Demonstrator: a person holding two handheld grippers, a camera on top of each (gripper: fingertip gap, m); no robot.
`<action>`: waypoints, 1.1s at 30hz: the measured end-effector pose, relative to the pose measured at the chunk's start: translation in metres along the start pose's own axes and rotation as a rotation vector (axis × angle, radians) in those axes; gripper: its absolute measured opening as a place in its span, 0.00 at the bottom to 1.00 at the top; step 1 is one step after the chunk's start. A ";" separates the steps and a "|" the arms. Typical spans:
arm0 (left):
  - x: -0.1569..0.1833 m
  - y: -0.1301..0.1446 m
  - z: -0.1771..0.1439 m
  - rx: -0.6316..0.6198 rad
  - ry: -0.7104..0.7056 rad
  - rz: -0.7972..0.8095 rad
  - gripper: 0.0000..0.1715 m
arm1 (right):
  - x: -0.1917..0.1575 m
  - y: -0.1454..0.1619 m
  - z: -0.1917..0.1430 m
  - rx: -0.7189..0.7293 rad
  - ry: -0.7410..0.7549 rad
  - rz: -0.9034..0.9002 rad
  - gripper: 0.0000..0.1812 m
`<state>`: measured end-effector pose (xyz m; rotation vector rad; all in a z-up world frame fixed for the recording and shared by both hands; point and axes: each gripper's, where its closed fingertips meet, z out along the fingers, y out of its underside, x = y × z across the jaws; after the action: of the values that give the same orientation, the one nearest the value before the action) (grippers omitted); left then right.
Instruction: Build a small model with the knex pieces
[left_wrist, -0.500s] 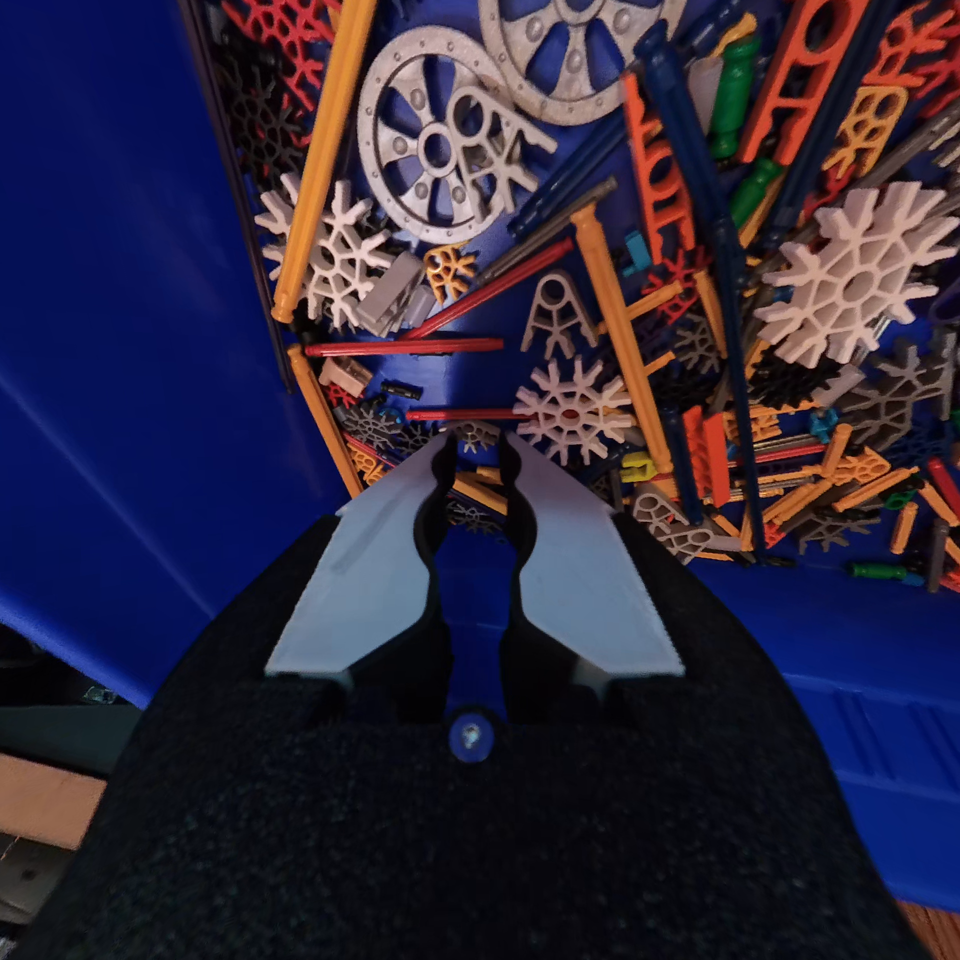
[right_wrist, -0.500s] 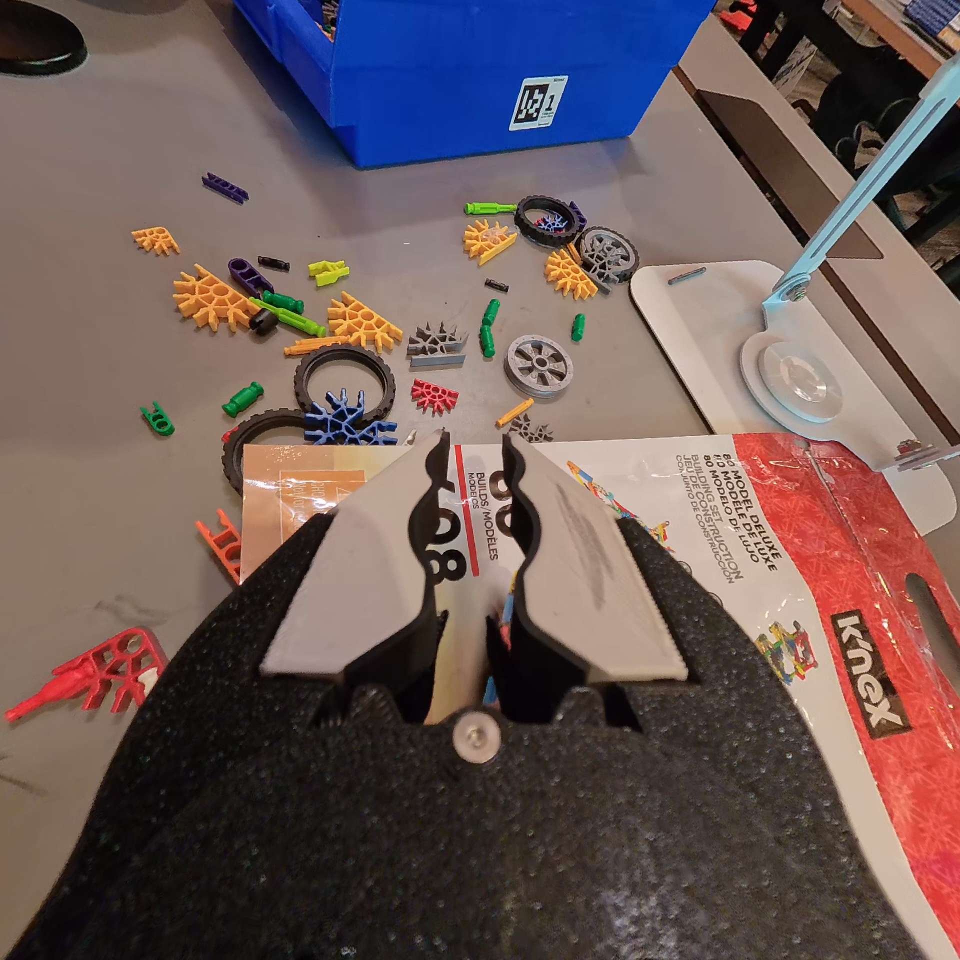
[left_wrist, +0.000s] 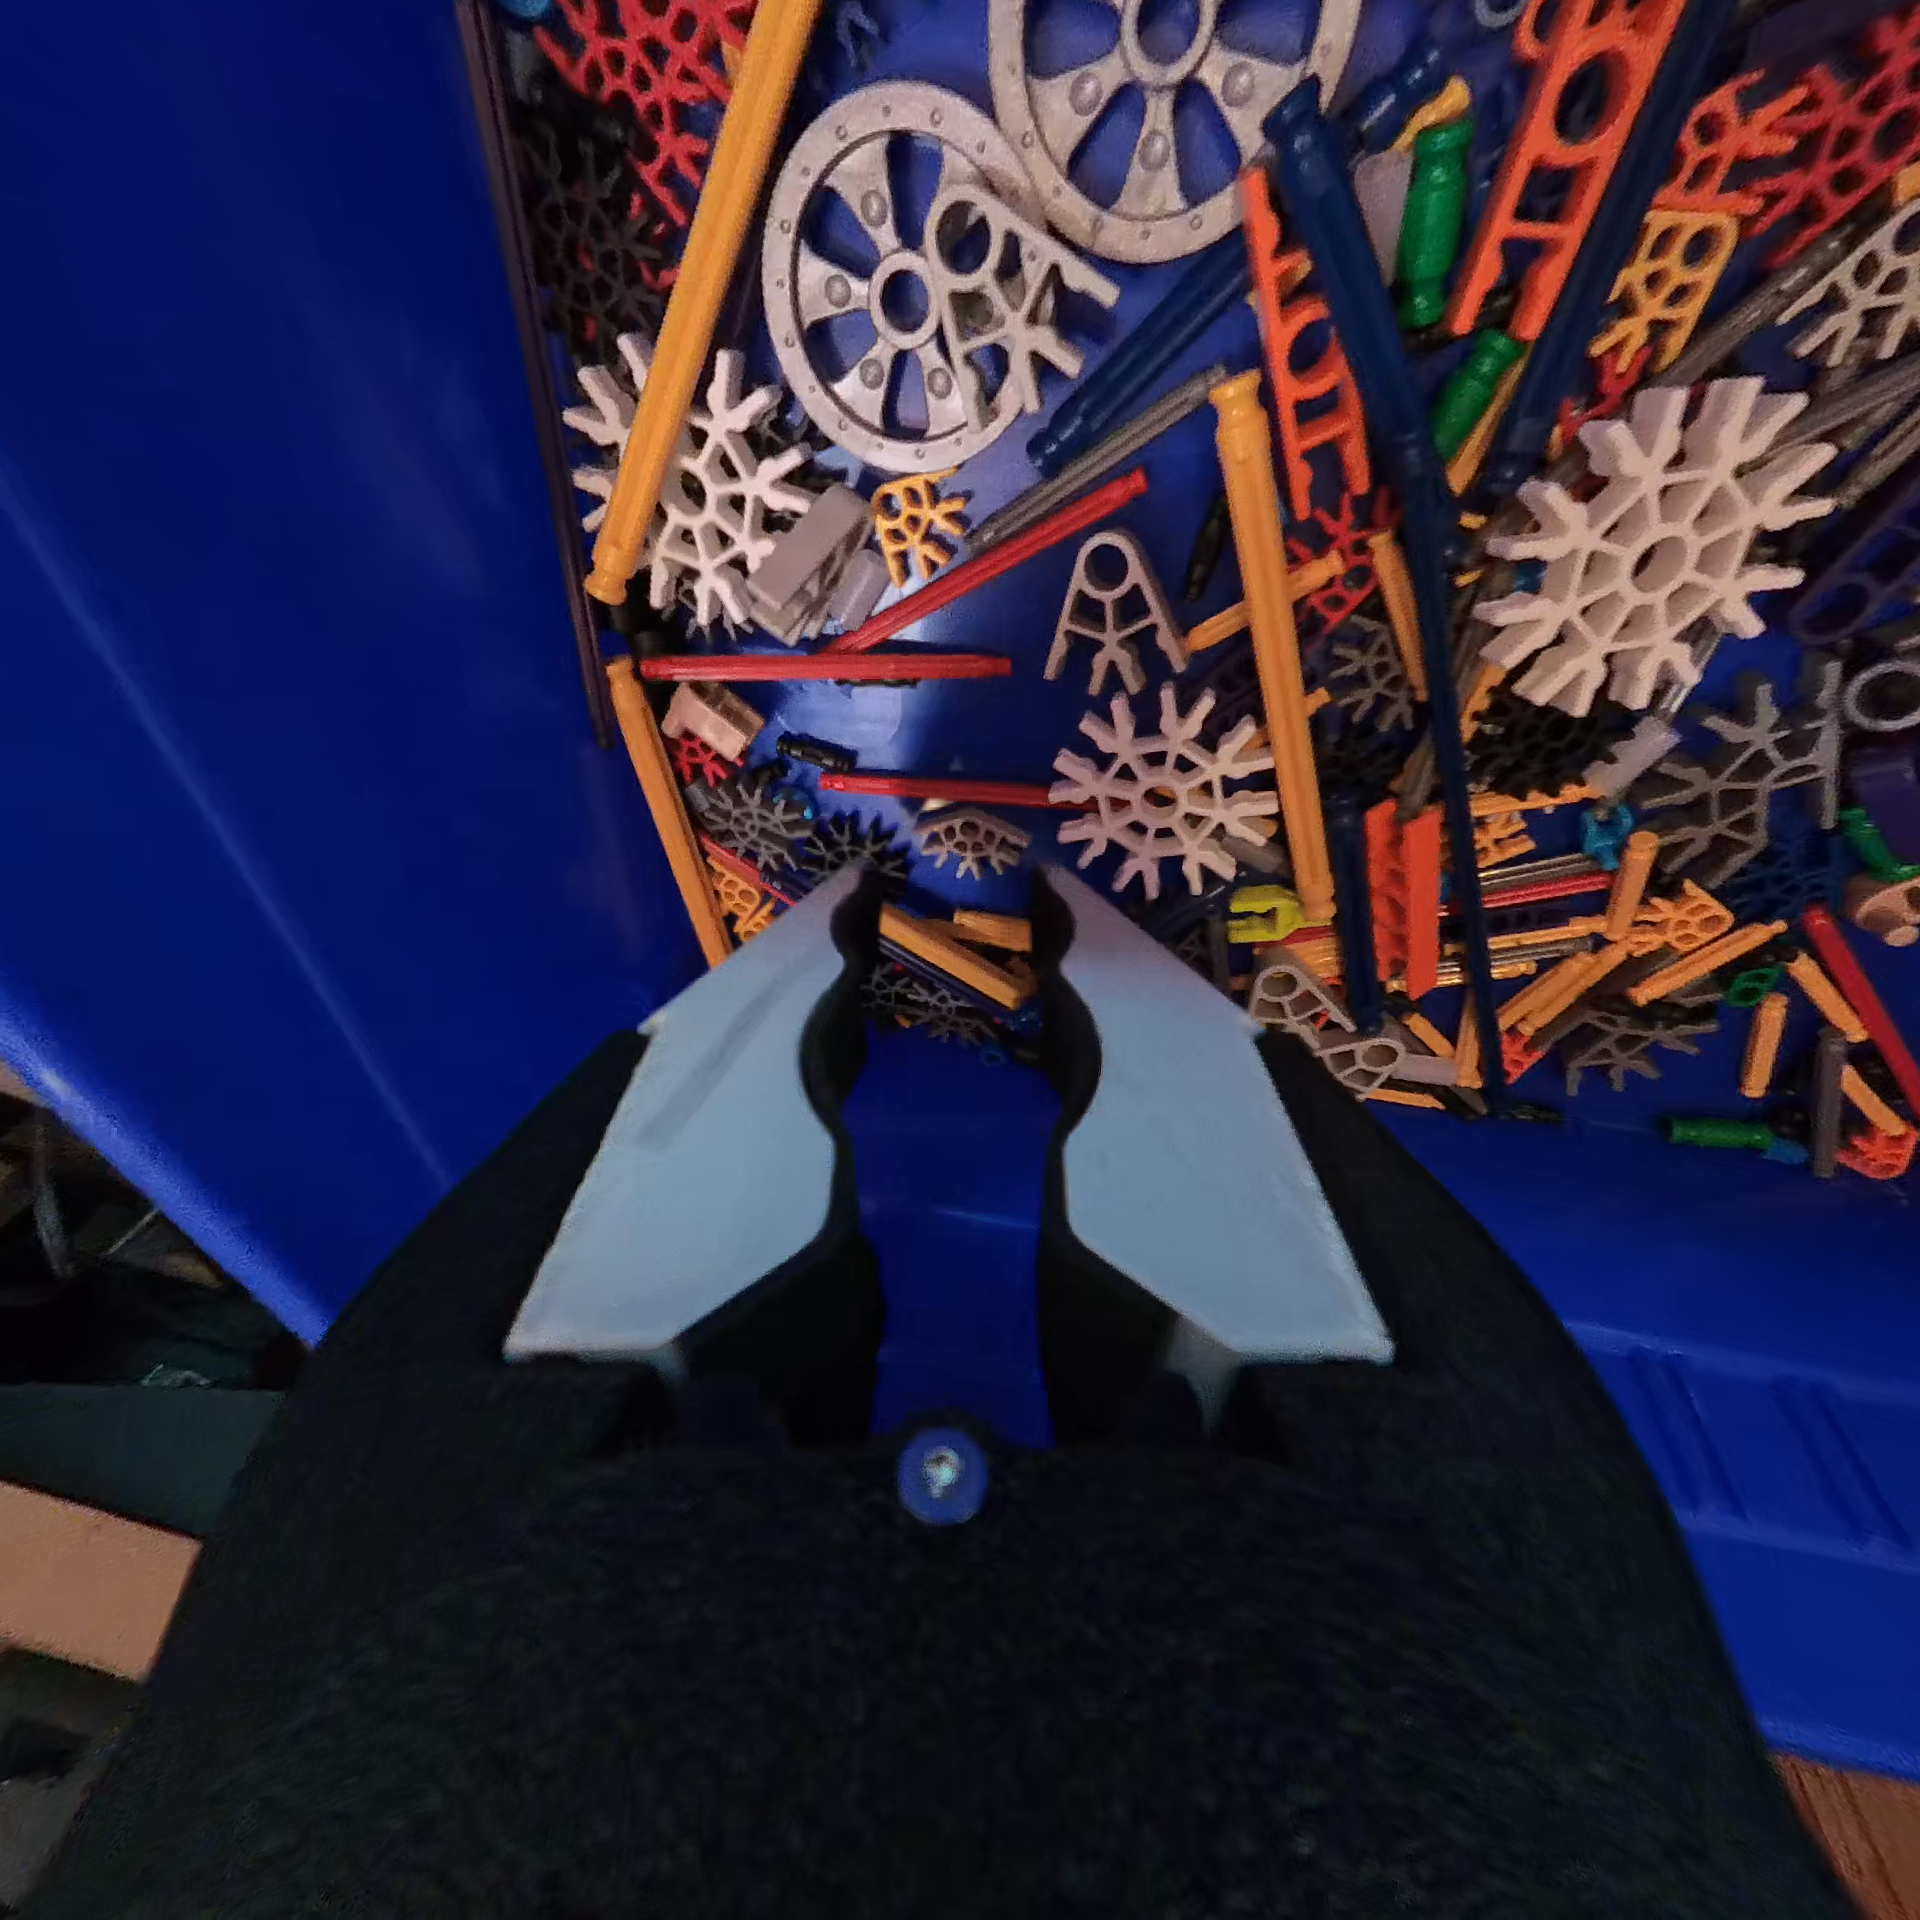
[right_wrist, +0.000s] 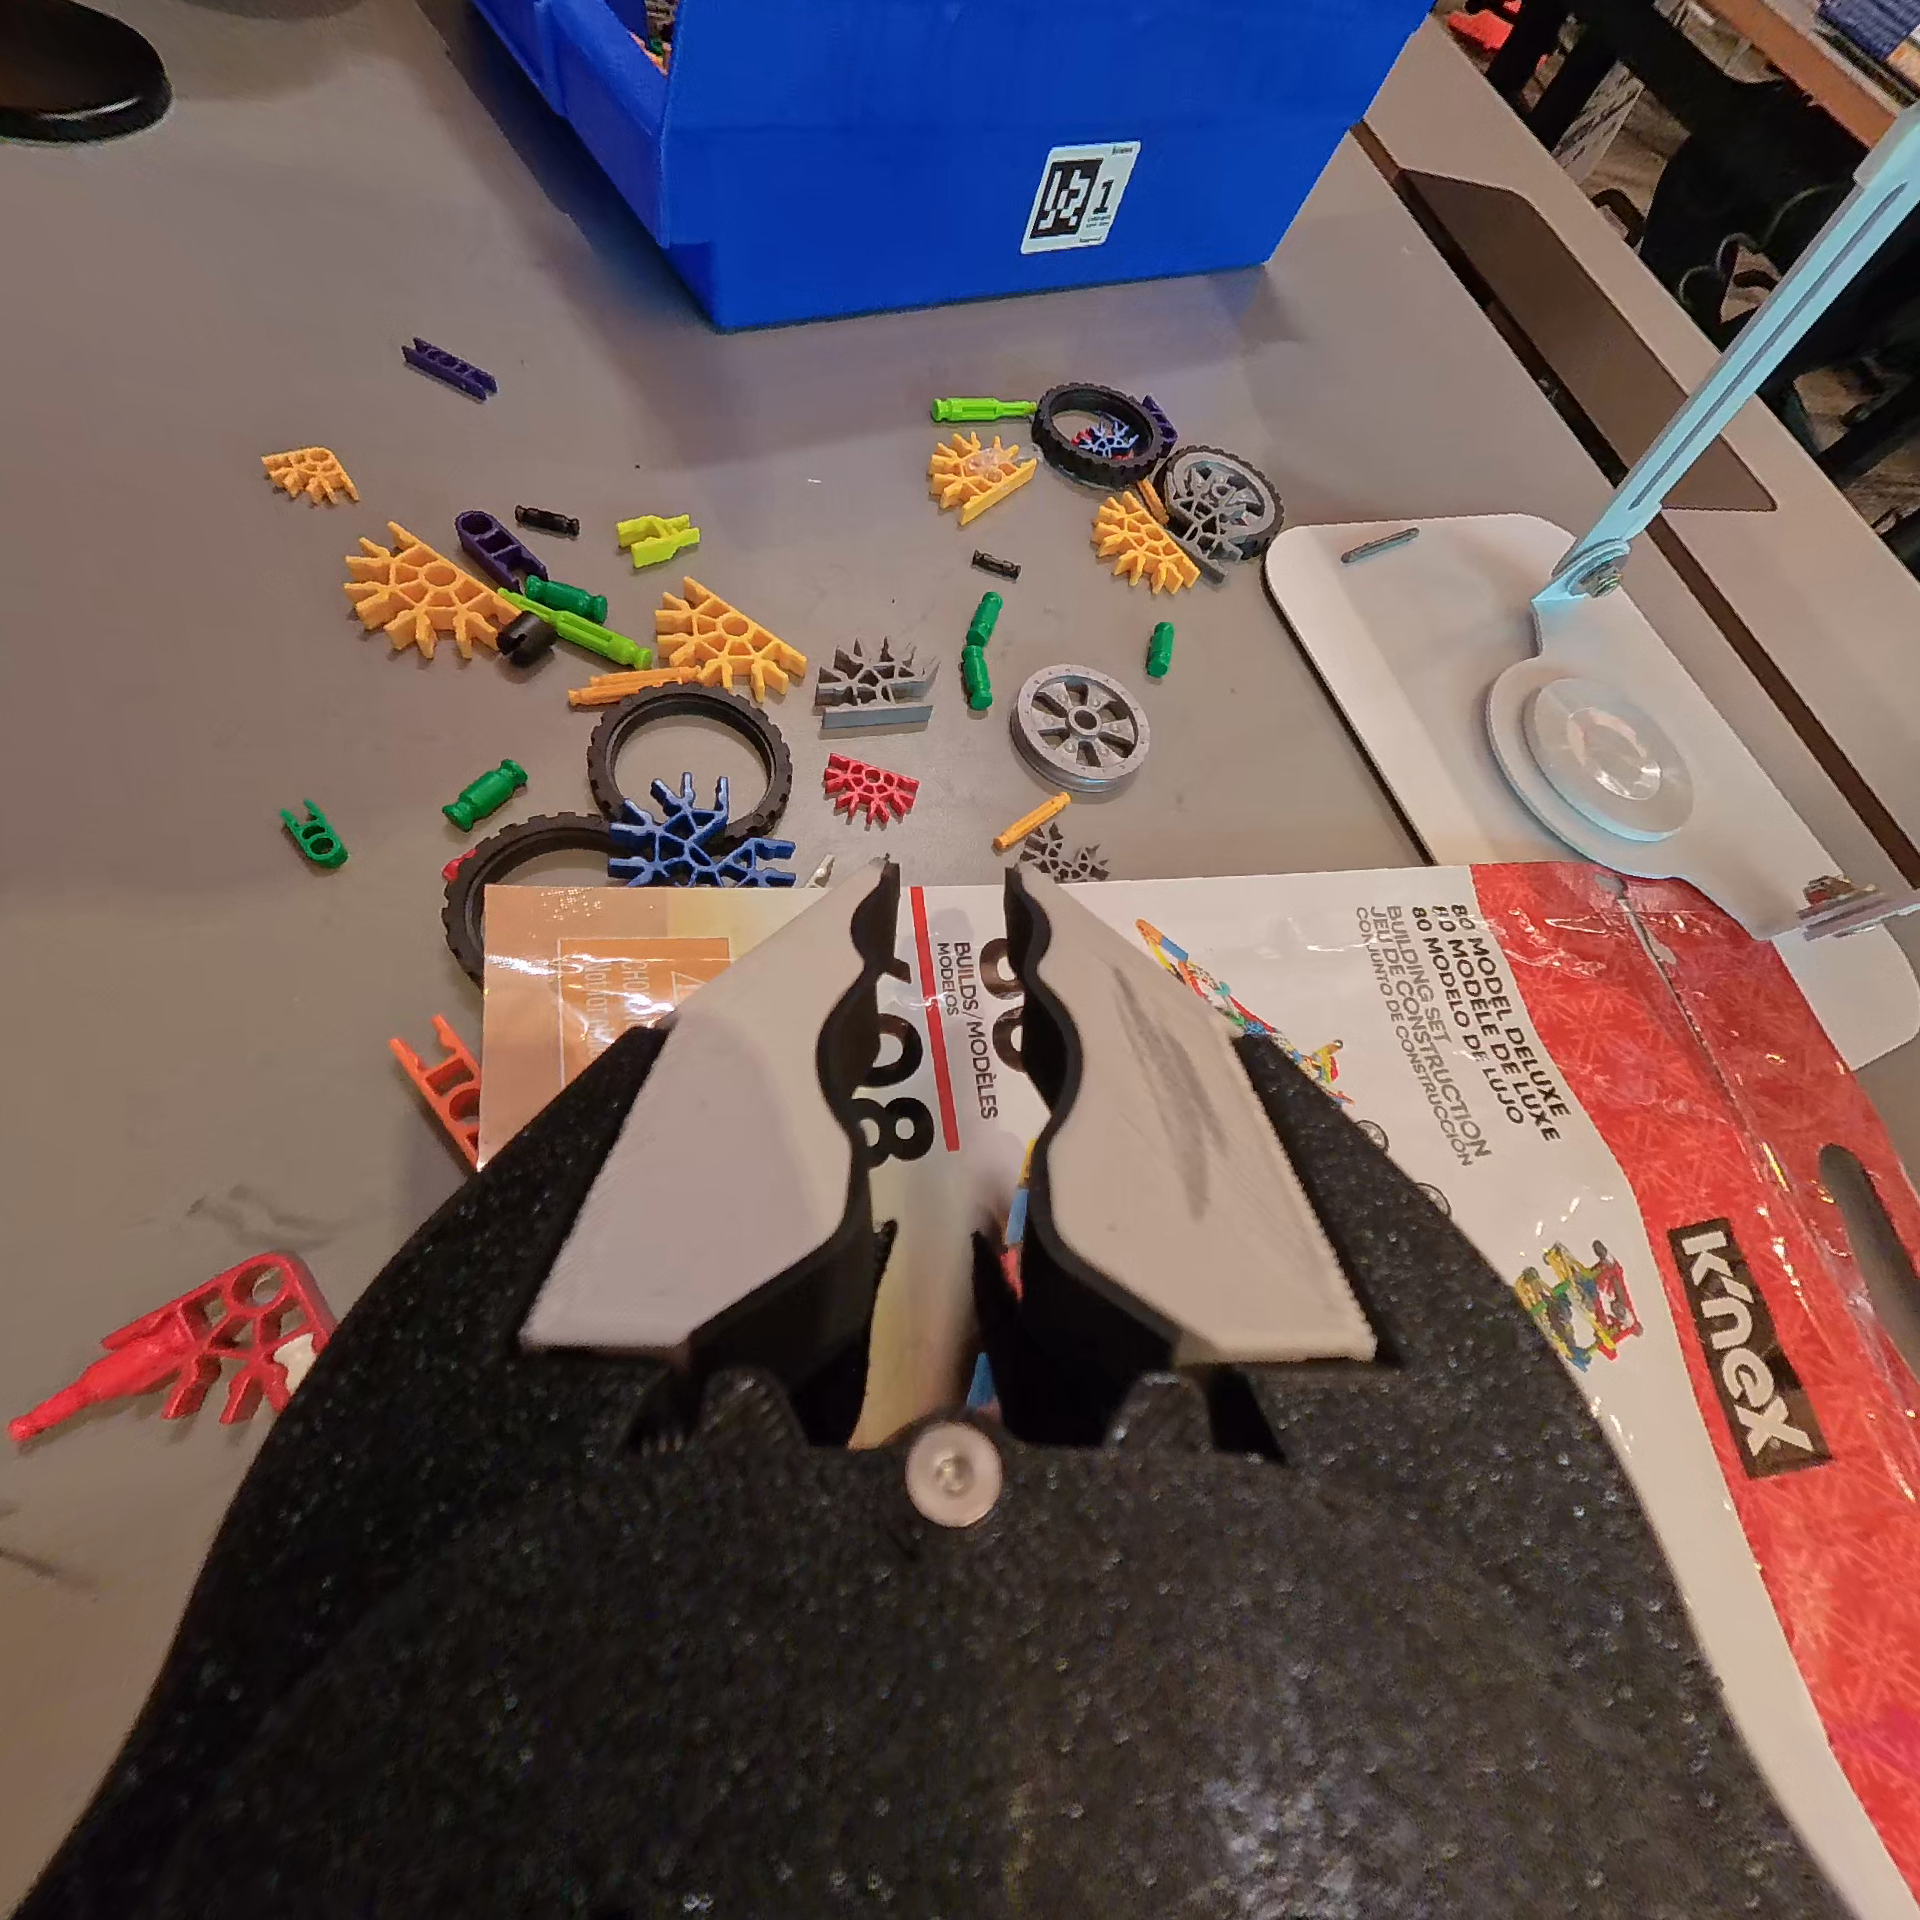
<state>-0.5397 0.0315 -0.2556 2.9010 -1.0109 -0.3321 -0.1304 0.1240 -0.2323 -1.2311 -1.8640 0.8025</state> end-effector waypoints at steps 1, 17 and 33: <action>0.001 0.000 0.002 -0.010 0.003 0.012 0.16 | 0.000 0.000 0.000 0.000 0.000 0.000 0.10; 0.007 -0.007 0.010 -0.029 0.035 0.026 0.00 | -0.001 -0.001 -0.001 -0.003 0.005 -0.019 0.10; 0.006 -0.004 0.005 -0.045 0.024 0.027 0.00 | -0.001 -0.004 -0.004 0.000 0.018 -0.038 0.10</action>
<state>-0.5335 0.0311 -0.2623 2.8412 -1.0244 -0.3137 -0.1283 0.1223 -0.2268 -1.1951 -1.8677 0.7686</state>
